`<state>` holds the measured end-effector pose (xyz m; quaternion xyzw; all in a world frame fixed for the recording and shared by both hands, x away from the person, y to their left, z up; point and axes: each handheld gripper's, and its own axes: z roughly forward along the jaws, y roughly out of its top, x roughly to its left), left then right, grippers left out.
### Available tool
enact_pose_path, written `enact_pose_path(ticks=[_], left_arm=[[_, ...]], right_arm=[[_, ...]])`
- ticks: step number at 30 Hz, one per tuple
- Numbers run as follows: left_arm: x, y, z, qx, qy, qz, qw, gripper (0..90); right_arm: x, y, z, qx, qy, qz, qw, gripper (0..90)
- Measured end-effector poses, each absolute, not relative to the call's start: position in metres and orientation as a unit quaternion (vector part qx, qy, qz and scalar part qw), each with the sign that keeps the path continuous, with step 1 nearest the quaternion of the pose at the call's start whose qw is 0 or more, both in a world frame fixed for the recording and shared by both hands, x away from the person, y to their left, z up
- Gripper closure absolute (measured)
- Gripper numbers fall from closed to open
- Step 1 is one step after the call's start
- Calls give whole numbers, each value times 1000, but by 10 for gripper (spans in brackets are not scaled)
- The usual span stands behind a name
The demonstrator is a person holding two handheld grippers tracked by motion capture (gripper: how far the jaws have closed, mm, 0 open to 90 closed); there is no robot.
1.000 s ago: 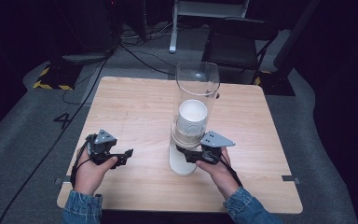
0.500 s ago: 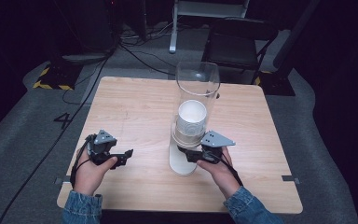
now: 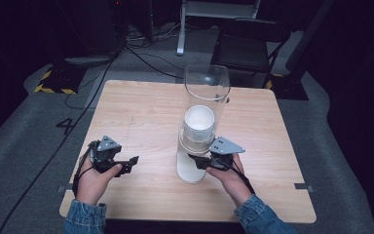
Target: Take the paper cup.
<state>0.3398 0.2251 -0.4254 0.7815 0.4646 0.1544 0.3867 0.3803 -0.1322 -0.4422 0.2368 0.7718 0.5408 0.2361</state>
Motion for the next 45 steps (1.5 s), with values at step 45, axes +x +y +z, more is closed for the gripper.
enact_pose_path(ticks=[45], left_arm=[[344, 220, -427, 784, 461, 151, 388, 236]], right_arm=[[376, -131, -479, 286, 787, 517, 178, 337]])
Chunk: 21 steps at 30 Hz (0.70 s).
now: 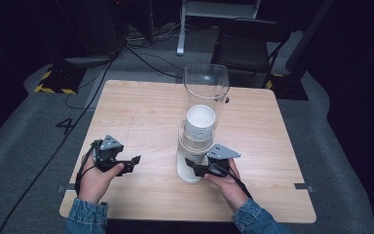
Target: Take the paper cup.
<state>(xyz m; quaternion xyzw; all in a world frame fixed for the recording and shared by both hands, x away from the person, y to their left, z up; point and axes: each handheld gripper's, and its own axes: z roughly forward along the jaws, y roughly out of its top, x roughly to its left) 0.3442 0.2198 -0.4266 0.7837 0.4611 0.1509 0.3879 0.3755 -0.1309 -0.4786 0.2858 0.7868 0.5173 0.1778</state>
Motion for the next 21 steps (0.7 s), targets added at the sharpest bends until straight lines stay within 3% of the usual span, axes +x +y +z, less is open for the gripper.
enact_pose_path(ticks=[21], left_arm=[[348, 214, -424, 790, 451, 149, 389, 234]], right_arm=[[373, -133, -499, 286, 814, 480, 160, 334]])
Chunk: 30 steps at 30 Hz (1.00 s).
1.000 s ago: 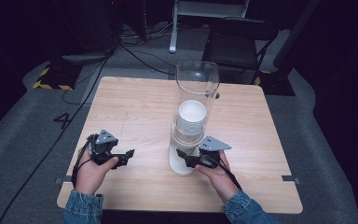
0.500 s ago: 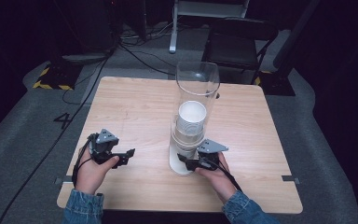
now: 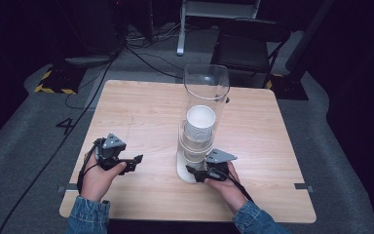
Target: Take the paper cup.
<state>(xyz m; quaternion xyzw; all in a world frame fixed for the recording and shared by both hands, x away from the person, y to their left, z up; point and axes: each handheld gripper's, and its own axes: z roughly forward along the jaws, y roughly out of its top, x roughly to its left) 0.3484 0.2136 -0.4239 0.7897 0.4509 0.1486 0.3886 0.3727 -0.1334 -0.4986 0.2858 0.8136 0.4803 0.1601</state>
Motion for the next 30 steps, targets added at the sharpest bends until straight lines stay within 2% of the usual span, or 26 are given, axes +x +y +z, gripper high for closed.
enact_pose_path(ticks=[16, 30], left_arm=[[355, 210, -425, 794, 446, 146, 386, 230], [358, 209, -425, 794, 444, 145, 388, 227]], right_arm=[[368, -147, -497, 292, 814, 474, 168, 333], [361, -176, -489, 299, 814, 461, 186, 332]])
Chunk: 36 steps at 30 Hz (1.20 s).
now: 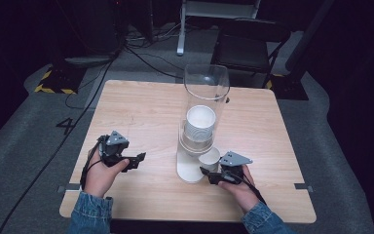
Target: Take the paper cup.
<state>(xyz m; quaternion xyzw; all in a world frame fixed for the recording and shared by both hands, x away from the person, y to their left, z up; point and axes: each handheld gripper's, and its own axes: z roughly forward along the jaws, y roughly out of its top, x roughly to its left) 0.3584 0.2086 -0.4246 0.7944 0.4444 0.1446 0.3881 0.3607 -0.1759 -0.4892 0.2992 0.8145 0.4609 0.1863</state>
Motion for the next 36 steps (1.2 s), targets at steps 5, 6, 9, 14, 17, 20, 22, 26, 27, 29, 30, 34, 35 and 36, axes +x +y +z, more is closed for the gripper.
enact_pose_path(ticks=[5, 6, 9, 14, 17, 20, 22, 26, 27, 29, 30, 34, 35, 36], left_arm=[[358, 209, -425, 794, 445, 144, 388, 225], [358, 209, -425, 794, 445, 144, 388, 225], [358, 209, -425, 794, 445, 144, 387, 224], [358, 210, -425, 794, 446, 144, 387, 224], [357, 210, -425, 792, 449, 142, 388, 218], [356, 213, -426, 791, 452, 142, 388, 215], [355, 214, -427, 790, 453, 144, 387, 212], [351, 217, -427, 791, 453, 145, 384, 204], [350, 218, -427, 792, 452, 143, 385, 200], [349, 219, -427, 793, 452, 143, 382, 194], [347, 221, -427, 793, 453, 143, 382, 191], [344, 225, -428, 794, 452, 145, 380, 180], [343, 226, -429, 795, 451, 144, 378, 177], [342, 227, -429, 795, 452, 144, 378, 174]], right_arm=[[359, -189, -485, 301, 813, 461, 190, 331], [360, -193, -484, 304, 811, 464, 189, 331], [361, -202, -480, 309, 804, 471, 193, 330], [364, -214, -474, 323, 790, 481, 200, 328], [366, -218, -471, 332, 782, 487, 202, 328], [370, -225, -464, 346, 767, 500, 204, 328], [374, -229, -460, 349, 758, 509, 213, 327], [379, -237, -453, 356, 749, 511, 226, 328], [381, -240, -452, 357, 747, 512, 229, 328], [385, -244, -450, 362, 743, 510, 236, 328], [387, -246, -449, 365, 742, 508, 240, 328], [396, -257, -445, 385, 731, 506, 247, 327], [398, -258, -444, 389, 730, 504, 248, 327], [401, -261, -444, 393, 728, 503, 251, 328]])
